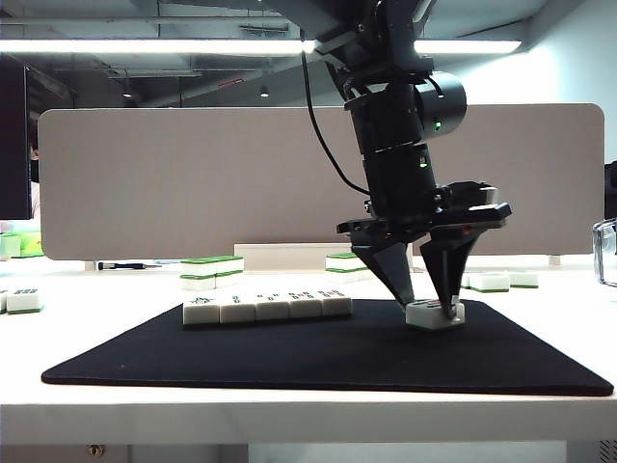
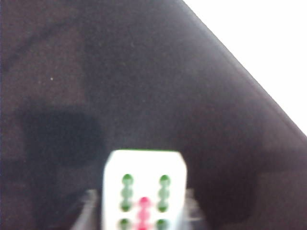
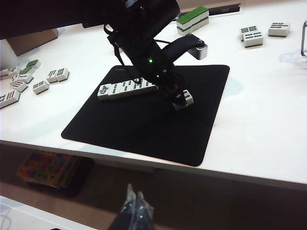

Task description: Align six mahjong tiles in a row on the table.

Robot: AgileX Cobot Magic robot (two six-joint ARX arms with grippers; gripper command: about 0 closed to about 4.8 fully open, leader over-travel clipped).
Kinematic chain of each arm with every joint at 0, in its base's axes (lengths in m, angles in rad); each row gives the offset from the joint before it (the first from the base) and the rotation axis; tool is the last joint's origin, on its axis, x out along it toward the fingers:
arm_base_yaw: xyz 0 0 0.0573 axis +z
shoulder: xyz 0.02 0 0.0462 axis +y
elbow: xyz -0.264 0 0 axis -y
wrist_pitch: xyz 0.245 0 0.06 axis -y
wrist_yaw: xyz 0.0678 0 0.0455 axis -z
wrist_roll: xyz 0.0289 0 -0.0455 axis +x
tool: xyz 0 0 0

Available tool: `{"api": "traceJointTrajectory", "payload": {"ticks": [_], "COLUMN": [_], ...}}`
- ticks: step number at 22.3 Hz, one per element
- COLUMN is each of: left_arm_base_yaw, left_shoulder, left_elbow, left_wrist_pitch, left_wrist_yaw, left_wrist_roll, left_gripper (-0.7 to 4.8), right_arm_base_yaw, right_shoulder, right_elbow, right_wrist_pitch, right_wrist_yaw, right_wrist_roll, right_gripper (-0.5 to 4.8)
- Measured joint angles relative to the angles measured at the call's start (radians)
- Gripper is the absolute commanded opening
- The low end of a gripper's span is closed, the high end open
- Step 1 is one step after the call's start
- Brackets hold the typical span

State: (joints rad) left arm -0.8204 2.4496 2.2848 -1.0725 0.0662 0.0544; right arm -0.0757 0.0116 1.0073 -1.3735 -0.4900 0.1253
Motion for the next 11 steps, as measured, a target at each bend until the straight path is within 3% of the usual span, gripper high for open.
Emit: {"api": "traceJointTrajectory", "payload": {"ticks": [4,7,10,11], "left_arm_base_yaw": [-0.005,-0.002,0.01,0.013], "left_shoulder": [0.0,0.0,0.0,0.0], "left_elbow": [0.0,0.002,0.002,0.002], "left_wrist_pitch": [0.046,0.105,0.114,0.114], "left_wrist_yaw": [-0.021,-0.037,-0.065,-0.116], "left_wrist_roll": [-0.05,-0.13,-0.138,-0.138], "left_gripper": [1.47,1.47,1.47,1.47], "right_arm_base_yaw": [0.0,0.0,0.0,0.0], "right_shoulder": [0.0,0.0,0.0,0.0], "right_elbow": [0.0,0.0,0.0,0.0], "right_wrist_pitch": [0.0,0.0,0.0,0.0], "right_wrist_yaw": [0.0,0.0,0.0,0.0], "right_wrist_roll": [0.0,0.0,0.0,0.0], "right_gripper": [-0.01,-0.01,-0.01,-0.01]}}
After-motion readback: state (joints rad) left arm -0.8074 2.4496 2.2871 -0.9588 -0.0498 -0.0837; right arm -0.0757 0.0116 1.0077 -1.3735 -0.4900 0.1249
